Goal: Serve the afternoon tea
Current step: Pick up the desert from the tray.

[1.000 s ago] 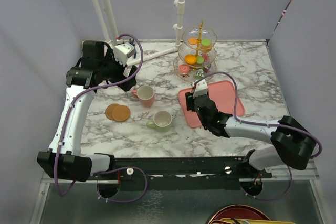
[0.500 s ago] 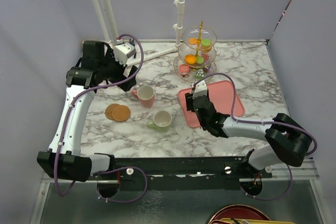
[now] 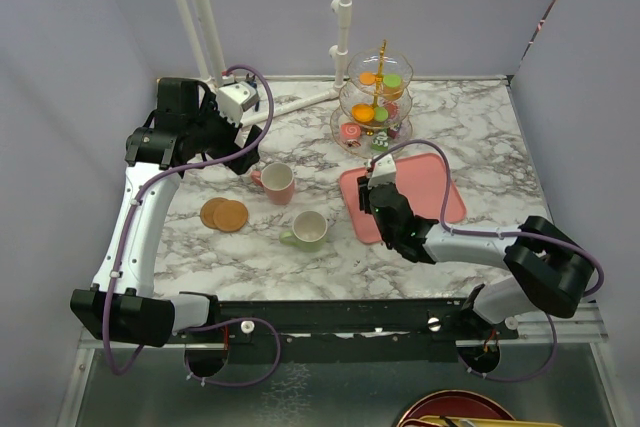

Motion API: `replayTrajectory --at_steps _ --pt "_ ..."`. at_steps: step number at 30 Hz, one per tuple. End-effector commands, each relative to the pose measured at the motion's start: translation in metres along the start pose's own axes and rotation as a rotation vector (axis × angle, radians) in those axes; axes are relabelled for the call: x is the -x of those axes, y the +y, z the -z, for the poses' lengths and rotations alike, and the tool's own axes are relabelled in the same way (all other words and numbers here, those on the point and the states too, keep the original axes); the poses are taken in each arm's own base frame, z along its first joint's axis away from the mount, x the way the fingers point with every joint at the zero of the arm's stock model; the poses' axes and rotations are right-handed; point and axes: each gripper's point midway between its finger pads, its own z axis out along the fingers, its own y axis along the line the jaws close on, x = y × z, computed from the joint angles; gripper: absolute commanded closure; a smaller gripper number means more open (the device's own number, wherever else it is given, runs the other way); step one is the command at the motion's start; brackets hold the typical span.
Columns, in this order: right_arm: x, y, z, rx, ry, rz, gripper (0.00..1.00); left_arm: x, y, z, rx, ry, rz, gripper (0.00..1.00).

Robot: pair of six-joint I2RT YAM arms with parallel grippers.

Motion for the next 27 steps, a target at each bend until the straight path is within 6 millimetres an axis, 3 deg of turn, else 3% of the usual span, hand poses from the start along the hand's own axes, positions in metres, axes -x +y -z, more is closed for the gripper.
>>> replayTrajectory --at_steps 1,5,9,14,18,21,27 --pt "0.017 -0.002 0.001 0.0 -0.039 -0.007 0.65 0.0 -0.009 0.009 -0.029 -0.009 -0.016 0.01" --pt "0.057 -0.005 0.01 0.024 -0.109 -0.019 0.66 0.0 -0.007 0.009 -0.023 -0.006 -0.018 0.01" --pt "0.113 -0.014 0.023 0.039 -0.219 -0.048 0.67 0.001 -0.008 0.009 -0.022 -0.011 -0.012 0.01" --pt "0.193 -0.039 0.042 0.033 -0.356 -0.049 0.68 0.0 -0.009 0.009 -0.025 -0.012 -0.009 0.01" --pt "0.245 -0.066 0.047 0.01 -0.438 -0.052 0.68 0.0 -0.009 0.01 -0.025 -0.014 -0.011 0.01" --pt "0.282 -0.088 0.042 -0.026 -0.495 -0.044 0.68 0.002 -0.009 0.011 -0.022 -0.019 -0.013 0.01" --pt "0.324 -0.126 0.002 -0.068 -0.526 -0.034 0.68 0.005 -0.012 0.012 -0.034 -0.03 -0.011 0.01"
